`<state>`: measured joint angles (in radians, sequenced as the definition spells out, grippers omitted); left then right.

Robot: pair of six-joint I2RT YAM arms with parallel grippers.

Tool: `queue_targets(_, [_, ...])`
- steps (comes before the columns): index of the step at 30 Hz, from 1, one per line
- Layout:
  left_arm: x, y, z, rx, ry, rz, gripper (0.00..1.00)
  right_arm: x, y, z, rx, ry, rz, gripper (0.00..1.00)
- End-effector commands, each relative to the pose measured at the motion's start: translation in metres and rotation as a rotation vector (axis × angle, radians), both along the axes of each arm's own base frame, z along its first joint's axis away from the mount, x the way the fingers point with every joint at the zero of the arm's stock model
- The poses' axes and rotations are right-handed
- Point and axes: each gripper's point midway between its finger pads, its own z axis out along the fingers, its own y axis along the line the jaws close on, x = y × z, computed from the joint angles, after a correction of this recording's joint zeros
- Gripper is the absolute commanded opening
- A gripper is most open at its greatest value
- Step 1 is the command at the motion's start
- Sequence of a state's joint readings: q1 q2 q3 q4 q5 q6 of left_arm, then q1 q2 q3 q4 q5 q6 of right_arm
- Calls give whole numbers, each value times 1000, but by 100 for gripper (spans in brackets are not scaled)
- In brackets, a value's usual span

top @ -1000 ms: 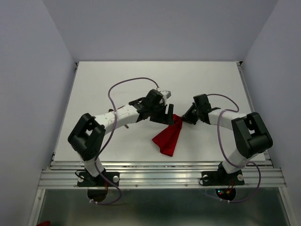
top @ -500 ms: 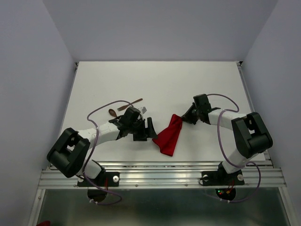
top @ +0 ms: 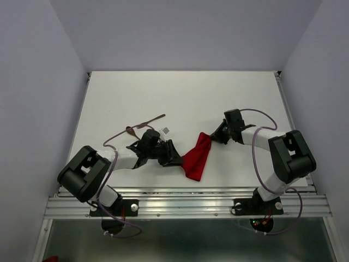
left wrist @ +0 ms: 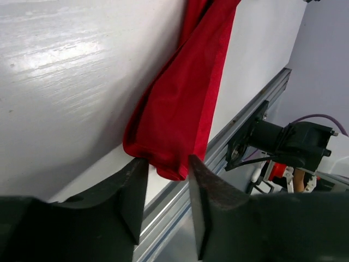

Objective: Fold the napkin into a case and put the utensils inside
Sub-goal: Fold the 2/3-rectangle-folded napkin at the center of the board.

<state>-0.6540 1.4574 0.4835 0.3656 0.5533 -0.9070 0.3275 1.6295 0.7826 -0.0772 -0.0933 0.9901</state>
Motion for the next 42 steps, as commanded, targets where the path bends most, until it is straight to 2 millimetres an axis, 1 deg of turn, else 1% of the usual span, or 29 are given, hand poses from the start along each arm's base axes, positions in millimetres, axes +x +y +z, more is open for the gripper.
queue_targets(1, [12,-13,26,-80,-79,-7,35,-11,-15,-9,-85,43,-10,1])
queue_targets(2, [15,-14,28,-75,-88,-10,21,-11,-15,-9,-84,47,-10,1])
queue_targets(3, [16,-14,29,-71,-98,-10,14,-12,-15,-9,-84,46,-9,1])
queue_targets(4, [19,-13,31,-47,-114,-16,5,-11,-13,-9,-79,48,-9,1])
queue_targets(5, [21,-13,32,-29,-126,-19,0,-11,-13,-9,-80,50,-8,1])
queue_targets(7, [19,-11,31,19,-132,-37,0,-9,-13,-8,-78,49,-10,1])
queue_targets(8, [22,-14,41,17,-180,-63,0,-10,-13,-8,-78,52,-9,1])
queue_targets(10, [20,-16,49,19,-214,-90,0,-9,-13,-7,-79,52,-10,1])
queue_targets(11, [17,-20,56,14,-231,-116,0,-9,-14,-7,-83,50,-12,1])
queue_targets(13, [12,-25,63,11,-273,-168,0,-10,-15,-6,-88,54,-15,1])
queue_targets(15, [1,-34,68,2,-286,-227,0,-10,-15,-6,-90,56,-17,1])
queue_targets(20, [-22,-49,63,12,-298,-349,0,-12,-16,-6,-89,62,-23,1])
queue_targets(21, [-30,-53,58,19,-289,-379,0,-12,-16,-7,-90,63,-23,1])
queue_targets(23, [-37,-56,52,34,-280,-407,0,-12,-16,-7,-92,64,-25,1])
queue_targets(24, [-41,-57,45,51,-276,-432,0,-12,-16,-8,-92,66,-27,1])
queue_targets(25, [-51,-61,41,57,-273,-467,0,-13,-17,-8,-93,67,-28,1])
queue_targets(26, [-54,-61,38,69,-272,-484,1,-13,-17,-10,-95,70,-26,1])
queue_targets(27, [-59,-60,29,101,-264,-516,5,-14,-17,-10,-97,72,-25,1])
queue_targets(28, [-66,-61,23,131,-271,-541,12,-14,-18,-10,-100,71,-23,1])
queue_targets(29, [-72,-55,15,178,-250,-565,30,-13,-17,-10,-100,69,-22,1])
queue_targets(32, [-78,-54,10,257,-281,-617,64,-11,-17,-10,-106,67,-15,1])
queue_targets(35, [-78,-57,24,250,-332,-626,70,-11,-18,-12,-118,70,-9,1])
queue_targets(36, [-75,-59,39,230,-371,-612,70,-11,-19,-11,-124,68,-9,1])
queue_targets(37, [-74,-60,49,211,-392,-606,70,-11,-20,-12,-124,69,-9,1])
queue_targets(38, [-72,-60,58,200,-421,-599,68,-11,-20,-12,-128,70,-10,1])
queue_targets(39, [-69,-62,76,170,-465,-581,66,-12,-21,-12,-129,69,-8,1])
queue_targets(40, [-65,-62,84,167,-492,-566,61,-13,-21,-14,-131,73,-7,1])
queue_targets(41, [-63,-62,97,146,-521,-551,58,-13,-21,-14,-130,74,-6,1])
queue_targets(42, [-59,-62,102,138,-535,-539,54,-12,-20,-13,-130,72,-6,1])
